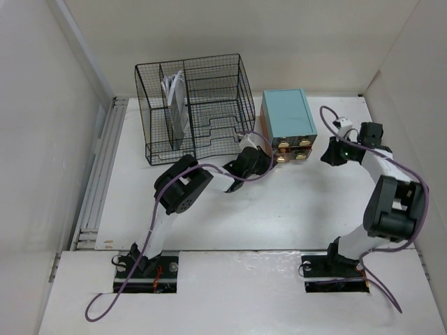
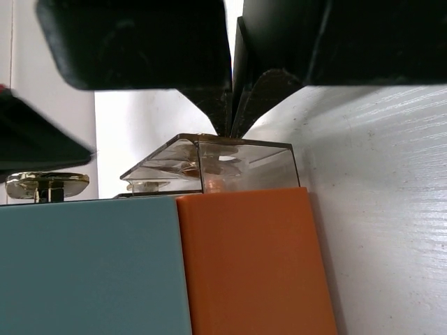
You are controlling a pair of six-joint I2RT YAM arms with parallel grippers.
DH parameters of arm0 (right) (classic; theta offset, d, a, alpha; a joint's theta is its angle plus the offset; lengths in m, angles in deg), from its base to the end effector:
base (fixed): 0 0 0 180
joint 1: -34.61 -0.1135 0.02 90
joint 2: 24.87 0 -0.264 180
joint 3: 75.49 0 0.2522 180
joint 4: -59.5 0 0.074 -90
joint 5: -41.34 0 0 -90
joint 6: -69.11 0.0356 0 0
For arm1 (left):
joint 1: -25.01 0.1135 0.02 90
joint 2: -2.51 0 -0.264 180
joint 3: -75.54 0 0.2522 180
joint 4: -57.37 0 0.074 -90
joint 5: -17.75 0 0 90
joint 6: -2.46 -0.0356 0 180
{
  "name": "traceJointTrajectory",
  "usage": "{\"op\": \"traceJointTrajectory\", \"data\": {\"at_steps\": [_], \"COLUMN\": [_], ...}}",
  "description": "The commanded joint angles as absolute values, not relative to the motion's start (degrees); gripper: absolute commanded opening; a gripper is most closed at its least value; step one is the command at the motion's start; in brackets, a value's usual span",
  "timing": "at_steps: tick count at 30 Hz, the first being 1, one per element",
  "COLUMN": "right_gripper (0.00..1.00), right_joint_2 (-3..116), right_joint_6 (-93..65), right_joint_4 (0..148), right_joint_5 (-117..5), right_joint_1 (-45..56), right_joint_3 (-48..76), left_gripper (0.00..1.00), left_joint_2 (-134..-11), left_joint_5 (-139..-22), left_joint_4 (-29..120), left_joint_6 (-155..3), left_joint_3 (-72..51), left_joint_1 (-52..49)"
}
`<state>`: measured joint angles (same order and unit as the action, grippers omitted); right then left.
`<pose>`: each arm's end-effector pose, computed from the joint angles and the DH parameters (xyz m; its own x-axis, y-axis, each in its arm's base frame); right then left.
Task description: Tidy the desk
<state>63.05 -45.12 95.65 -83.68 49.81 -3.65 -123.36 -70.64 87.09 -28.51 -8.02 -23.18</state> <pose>0.3102 -0.0631 0.2259 -0.6445 -0.1732 -0.7447 -0.4266 0.8898 0.1623 0.3128 -0.3483 0.1338 -0.6979 -0.5053 -0.5075 0.2494 0.4927 -0.8337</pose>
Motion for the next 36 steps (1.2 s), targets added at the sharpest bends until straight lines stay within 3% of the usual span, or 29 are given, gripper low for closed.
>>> {"op": "traceJointTrajectory", "data": {"at_steps": [1,8,24,36], "right_gripper": [0.00,0.00,0.00,0.00], "right_joint_2": [68.1,71.1,80.2,83.4], "right_joint_6": [-37.1,-21.3,-9.5,-3.4], "right_joint_4": [98.2,82.2,73.3,67.5], "right_joint_5": [-99.8,-106.2,-106.2,-101.4], "right_joint_1": [52.5,53.2,53.2,50.0], "right_joint_3": [-2.1,-7.5,-4.2,-0.2], "left_gripper": [0.00,0.00,0.00,0.00], "left_joint_2": [-123.2,-123.7,-126.4,-117.7], "left_joint_5": [-69.9,-70.4,-73.9,-74.4], "left_joint_4": [90.4,90.4,88.1,91.2], "left_joint_6": [-28.2,-28.2,-30.9,-32.6], "left_joint_3": [-10.1,-12.3,-18.4,-5.9], "left_joint_1": [-21.8,-20.2,-18.5,-22.2]}}
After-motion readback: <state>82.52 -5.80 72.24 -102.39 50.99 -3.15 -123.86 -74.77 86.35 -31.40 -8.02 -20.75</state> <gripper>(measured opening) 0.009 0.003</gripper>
